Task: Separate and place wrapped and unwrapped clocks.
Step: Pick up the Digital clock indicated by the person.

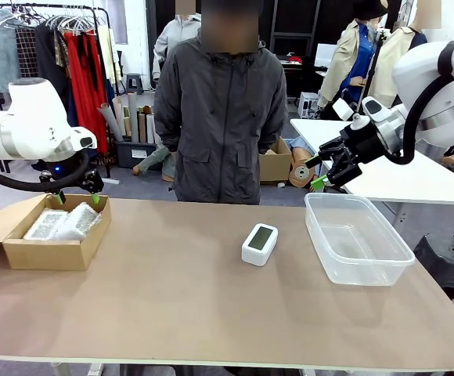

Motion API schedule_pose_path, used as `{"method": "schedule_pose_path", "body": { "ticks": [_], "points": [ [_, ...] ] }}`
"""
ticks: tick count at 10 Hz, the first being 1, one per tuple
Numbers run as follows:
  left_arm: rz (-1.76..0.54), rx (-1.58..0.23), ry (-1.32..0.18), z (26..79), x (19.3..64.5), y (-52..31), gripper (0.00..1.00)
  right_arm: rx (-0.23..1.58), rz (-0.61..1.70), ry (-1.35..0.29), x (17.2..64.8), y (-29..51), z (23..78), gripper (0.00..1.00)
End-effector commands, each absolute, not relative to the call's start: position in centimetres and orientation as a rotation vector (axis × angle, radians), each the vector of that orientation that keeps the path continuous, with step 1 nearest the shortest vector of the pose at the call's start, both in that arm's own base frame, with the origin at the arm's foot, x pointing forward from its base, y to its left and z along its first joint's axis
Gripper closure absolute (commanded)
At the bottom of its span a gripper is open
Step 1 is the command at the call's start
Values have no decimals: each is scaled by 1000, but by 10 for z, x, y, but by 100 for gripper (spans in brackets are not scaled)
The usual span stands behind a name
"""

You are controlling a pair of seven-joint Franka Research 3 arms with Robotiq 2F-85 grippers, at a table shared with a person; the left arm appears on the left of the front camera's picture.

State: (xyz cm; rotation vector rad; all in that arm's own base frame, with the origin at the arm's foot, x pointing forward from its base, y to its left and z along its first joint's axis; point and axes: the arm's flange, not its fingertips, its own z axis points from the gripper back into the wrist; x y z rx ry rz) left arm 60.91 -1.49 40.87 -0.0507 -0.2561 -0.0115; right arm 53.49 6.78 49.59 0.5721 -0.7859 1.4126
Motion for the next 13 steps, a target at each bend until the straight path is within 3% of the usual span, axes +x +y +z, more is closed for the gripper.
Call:
{"method": "schedule_pose_path", "body": {
  "ticks": [1, 7, 8, 13],
  "points": [
    [-8, -67, -258, 410, 609, -13, 0, 561, 1417, -791, 534, 67, 497, 0],
    [-11, -51, -256, 409, 609, -15, 0, 561, 1417, -791, 534, 67, 497, 0],
    [-64, -255, -208, 423, 613, -16, 0, 561, 1417, -791, 534, 67, 497, 0],
    [-412, -581, -100, 486, 634, -28, 0, 561, 1417, -791, 534, 67, 497, 0]
  ]
}}
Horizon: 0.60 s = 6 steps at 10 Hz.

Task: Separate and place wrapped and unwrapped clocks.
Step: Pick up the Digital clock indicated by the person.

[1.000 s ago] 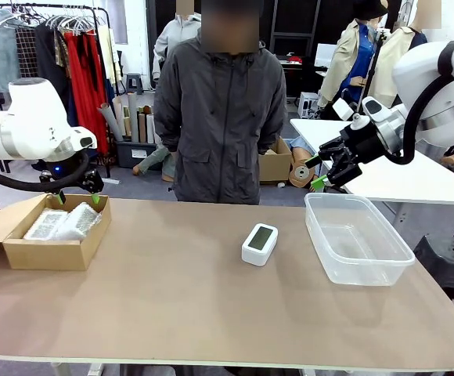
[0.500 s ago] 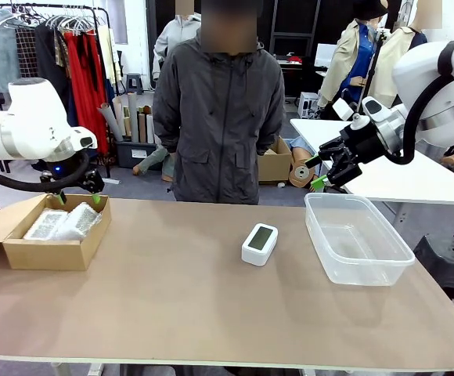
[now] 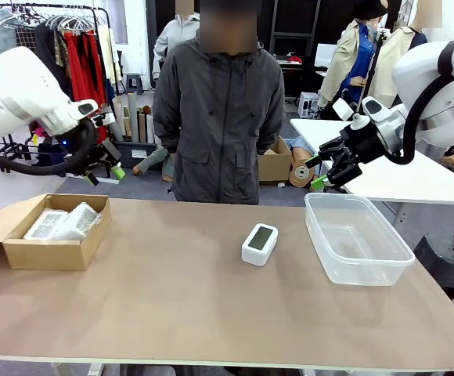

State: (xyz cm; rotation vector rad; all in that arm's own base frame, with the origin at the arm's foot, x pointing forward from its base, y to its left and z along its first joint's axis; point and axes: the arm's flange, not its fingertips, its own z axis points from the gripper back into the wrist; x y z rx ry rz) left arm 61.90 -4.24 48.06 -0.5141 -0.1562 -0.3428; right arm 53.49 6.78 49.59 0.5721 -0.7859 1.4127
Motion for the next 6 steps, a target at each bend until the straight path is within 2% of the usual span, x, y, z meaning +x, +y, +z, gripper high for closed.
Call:
{"method": "schedule_pose_path", "body": {
  "ticks": [1, 3, 6],
  "points": [
    [-525, -658, -108, 503, 642, -28, 0, 561, 1417, -791, 534, 67, 497, 0],
    [-781, -790, -195, 529, 656, -30, 0, 561, 1417, -791, 534, 67, 497, 0],
    [-1122, -810, -389, 559, 652, -31, 0, 561, 1417, -791, 534, 67, 497, 0]
  ]
}}
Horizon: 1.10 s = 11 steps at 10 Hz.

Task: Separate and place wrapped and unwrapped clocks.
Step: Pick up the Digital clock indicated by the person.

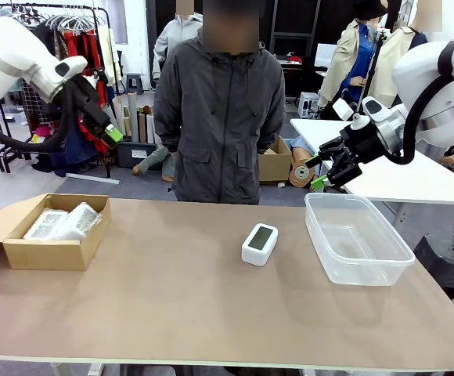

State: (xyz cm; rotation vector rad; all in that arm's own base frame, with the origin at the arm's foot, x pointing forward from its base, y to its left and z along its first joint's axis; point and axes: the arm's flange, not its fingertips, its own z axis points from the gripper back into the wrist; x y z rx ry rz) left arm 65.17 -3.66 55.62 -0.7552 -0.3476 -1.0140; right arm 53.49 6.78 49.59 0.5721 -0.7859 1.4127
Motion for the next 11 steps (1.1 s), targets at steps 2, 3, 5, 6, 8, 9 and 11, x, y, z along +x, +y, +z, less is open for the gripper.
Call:
{"method": "schedule_pose_path", "body": {
  "ticks": [2, 3, 5, 6, 8, 9, 11],
  "points": [
    [-1277, -769, -558, 579, 630, -39, 0, 561, 1417, -791, 534, 67, 497, 0],
    [-1375, -731, -541, 589, 612, -44, 0, 561, 1417, -791, 534, 67, 497, 0],
    [-1454, -646, -552, 599, 579, -59, 0, 561, 1417, -791, 534, 67, 497, 0],
    [-1468, -631, -552, 601, 568, -64, 0, 561, 1417, -791, 534, 67, 497, 0],
    [-1517, -587, -561, 606, 544, -69, 0, 561, 1417, -791, 534, 67, 497, 0],
    [-1509, -566, -596, 607, 537, -69, 0, 561, 1417, -791, 534, 67, 497, 0],
    [-1450, -566, -731, 610, 535, -54, 0, 561, 1417, -791, 534, 67, 497, 0]
  ]
}}
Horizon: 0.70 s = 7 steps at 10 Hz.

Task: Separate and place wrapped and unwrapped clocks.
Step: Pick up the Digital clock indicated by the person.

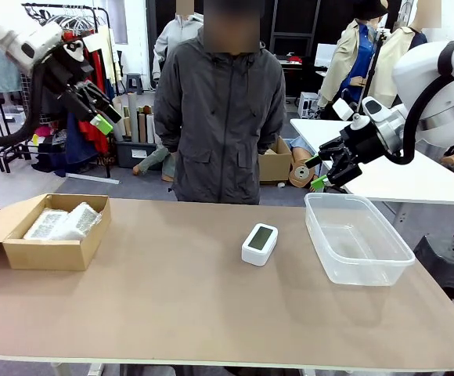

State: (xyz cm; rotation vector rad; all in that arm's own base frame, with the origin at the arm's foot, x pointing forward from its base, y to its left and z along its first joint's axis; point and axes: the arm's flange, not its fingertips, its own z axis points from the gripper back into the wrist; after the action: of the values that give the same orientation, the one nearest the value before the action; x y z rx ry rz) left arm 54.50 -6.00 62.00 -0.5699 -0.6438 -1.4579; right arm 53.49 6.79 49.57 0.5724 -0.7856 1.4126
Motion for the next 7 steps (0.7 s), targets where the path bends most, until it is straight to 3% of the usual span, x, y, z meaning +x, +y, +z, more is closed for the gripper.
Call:
{"method": "schedule_pose_path", "body": {
  "ticks": [1, 4, 5, 6, 7],
  "points": [
    [-1450, -580, -734, 610, 534, -51, 0, 561, 1417, -791, 534, 67, 497, 0],
    [-1374, -601, -754, 608, 550, -34, 0, 561, 1417, -791, 534, 67, 497, 0],
    [-1306, -689, -751, 607, 557, -26, 0, 561, 1417, -791, 534, 67, 497, 0],
    [-1390, -577, -718, 612, 547, -35, 0, 561, 1417, -791, 534, 67, 497, 0],
    [-1390, -577, -718, 612, 547, -35, 0, 561, 1417, -791, 534, 67, 497, 0]
  ]
}}
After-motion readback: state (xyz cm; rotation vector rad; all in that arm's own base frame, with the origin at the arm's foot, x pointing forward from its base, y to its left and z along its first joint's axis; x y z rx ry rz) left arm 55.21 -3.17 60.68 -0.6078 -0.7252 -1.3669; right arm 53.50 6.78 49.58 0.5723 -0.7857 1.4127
